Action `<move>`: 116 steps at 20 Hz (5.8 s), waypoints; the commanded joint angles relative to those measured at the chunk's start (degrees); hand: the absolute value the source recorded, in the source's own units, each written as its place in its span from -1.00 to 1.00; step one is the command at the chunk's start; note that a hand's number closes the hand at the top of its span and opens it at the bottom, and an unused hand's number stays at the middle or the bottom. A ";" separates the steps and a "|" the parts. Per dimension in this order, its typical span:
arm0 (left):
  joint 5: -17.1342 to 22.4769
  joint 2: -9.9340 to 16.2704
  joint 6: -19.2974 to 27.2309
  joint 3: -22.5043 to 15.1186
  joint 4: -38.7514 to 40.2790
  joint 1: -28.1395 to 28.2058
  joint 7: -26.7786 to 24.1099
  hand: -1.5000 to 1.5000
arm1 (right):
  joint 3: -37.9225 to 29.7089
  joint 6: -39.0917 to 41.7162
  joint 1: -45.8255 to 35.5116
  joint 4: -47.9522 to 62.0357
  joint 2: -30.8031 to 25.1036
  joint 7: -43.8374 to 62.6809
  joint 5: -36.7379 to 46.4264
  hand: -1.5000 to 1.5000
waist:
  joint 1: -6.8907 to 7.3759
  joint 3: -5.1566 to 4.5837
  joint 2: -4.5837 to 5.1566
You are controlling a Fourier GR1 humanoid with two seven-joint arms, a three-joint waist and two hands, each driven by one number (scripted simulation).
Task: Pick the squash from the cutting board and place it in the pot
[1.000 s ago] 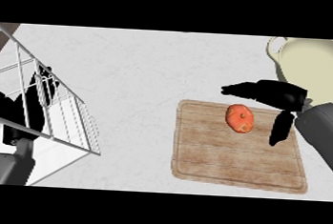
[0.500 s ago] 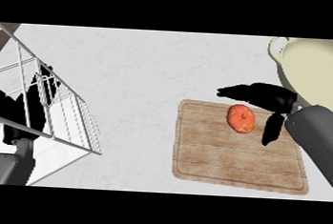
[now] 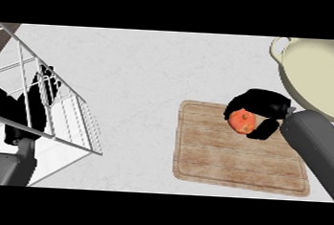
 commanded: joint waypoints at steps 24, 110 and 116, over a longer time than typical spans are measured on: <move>0.94 2.87 -1.20 5.10 -5.85 2.49 -3.33 0.00 | -7.54 -18.61 37.53 -26.69 -30.87 -29.73 -11.58 1.00 | -6.87 0.93 -2.31; -1.64 -2.45 -2.82 0.21 -2.65 -6.50 -3.36 0.00 | -35.89 23.46 -6.24 34.45 -26.37 -7.34 -46.16 -1.00 | 2.70 2.22 1.56; -1.47 -2.78 -3.23 -0.15 -2.75 -6.05 -4.07 0.00 | -36.11 24.23 -4.92 33.31 -26.83 -6.38 -46.85 -1.00 | 2.71 2.32 1.58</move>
